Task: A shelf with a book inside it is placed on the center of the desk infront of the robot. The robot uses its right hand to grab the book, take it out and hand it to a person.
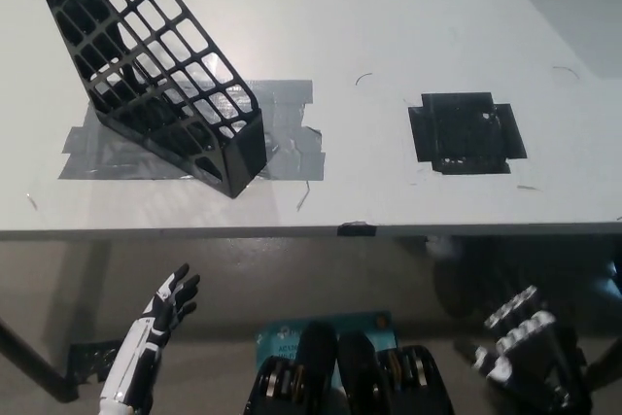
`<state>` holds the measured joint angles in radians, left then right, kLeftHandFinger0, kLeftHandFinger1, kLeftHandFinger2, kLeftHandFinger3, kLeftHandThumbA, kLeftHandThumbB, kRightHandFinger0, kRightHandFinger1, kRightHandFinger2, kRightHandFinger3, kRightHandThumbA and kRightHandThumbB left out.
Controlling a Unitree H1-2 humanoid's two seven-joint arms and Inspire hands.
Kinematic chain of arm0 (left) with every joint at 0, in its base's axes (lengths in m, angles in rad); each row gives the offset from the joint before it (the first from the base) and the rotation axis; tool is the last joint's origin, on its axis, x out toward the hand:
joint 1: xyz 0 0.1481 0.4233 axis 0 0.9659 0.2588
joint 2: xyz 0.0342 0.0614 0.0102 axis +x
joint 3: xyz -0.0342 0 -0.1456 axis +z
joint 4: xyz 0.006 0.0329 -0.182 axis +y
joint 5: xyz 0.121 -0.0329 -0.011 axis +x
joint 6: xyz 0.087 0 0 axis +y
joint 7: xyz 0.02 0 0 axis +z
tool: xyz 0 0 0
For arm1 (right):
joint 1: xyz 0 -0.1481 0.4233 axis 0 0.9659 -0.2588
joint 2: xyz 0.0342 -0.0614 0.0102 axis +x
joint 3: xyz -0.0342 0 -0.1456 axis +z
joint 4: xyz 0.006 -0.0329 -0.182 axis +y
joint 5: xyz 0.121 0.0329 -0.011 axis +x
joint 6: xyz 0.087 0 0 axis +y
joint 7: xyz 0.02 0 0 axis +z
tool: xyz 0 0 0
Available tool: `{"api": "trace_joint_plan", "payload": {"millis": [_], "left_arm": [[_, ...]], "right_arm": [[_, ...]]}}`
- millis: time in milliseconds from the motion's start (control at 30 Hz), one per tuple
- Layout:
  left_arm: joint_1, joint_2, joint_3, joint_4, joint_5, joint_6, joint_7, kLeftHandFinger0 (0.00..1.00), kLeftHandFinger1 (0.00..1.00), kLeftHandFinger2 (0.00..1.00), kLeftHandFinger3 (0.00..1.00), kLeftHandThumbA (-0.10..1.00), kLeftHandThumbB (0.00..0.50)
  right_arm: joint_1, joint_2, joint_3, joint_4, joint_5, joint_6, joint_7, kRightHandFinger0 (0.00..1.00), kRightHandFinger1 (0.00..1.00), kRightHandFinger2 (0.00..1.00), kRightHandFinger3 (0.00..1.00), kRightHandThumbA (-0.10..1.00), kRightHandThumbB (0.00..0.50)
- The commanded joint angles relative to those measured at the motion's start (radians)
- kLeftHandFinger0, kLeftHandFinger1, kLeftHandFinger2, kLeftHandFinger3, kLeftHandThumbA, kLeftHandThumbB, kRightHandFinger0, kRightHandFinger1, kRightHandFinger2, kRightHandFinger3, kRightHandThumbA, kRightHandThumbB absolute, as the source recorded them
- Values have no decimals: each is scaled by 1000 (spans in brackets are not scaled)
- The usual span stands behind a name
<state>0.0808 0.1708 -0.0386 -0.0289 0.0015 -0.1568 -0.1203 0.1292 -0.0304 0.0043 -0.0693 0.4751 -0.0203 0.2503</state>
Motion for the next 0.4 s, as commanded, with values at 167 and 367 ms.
{"api": "trace_joint_plan", "payload": {"millis": [167, 367], "left_arm": [[-28, -5, 31, 16, -20, -76, 11, 1000, 1000, 1000, 1000, 1000, 259], [-33, -6, 41, 19, -19, -69, 11, 1000, 1000, 1000, 1000, 1000, 280]], "right_arm": [[-23, -14, 65, 39, -113, -126, 60, 1000, 1000, 1000, 1000, 1000, 400], [-41, -12, 71, 59, -129, -131, 55, 1000, 1000, 1000, 1000, 1000, 409]]}}
